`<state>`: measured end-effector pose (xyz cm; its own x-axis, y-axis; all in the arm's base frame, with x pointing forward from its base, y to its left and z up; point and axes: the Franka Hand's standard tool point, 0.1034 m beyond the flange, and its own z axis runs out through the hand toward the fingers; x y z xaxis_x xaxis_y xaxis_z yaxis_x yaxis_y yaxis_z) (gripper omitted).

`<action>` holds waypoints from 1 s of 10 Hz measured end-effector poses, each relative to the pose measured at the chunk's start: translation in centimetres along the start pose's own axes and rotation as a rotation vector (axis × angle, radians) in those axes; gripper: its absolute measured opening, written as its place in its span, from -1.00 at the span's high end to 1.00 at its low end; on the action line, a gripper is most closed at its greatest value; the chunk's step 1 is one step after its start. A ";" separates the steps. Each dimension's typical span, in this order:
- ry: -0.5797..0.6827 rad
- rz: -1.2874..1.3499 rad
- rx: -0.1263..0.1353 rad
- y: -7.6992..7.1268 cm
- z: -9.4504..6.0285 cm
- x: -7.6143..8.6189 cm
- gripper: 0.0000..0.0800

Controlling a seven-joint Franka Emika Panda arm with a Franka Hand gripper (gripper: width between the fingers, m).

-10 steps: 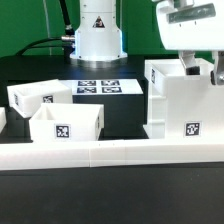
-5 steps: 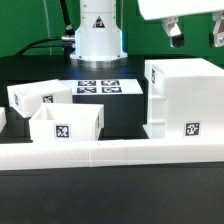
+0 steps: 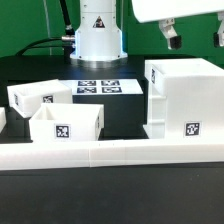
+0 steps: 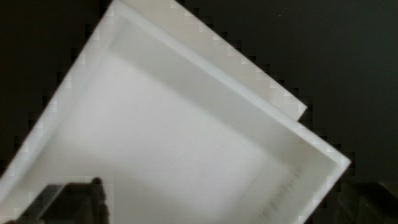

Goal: Assemble drawer

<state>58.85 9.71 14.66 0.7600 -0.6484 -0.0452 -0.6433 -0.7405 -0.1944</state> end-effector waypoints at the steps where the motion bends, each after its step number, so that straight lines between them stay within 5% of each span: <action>1: -0.002 -0.128 -0.010 1.8 -0.2 0.4 -0.62; 4: 0.004 -0.302 -0.027 5.4 -0.6 2.6 -0.62; 7: 0.019 -0.362 -0.054 10.9 0.1 7.2 -0.62; 10: -0.004 -0.354 -0.054 10.8 -0.1 8.0 -0.62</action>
Offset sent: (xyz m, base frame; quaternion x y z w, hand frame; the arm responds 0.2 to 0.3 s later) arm -0.0150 -0.0610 -0.0051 -0.0177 0.0133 -0.0774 0.9968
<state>57.97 -3.53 12.30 0.9369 -0.3495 0.0121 -0.3440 -0.9274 -0.1467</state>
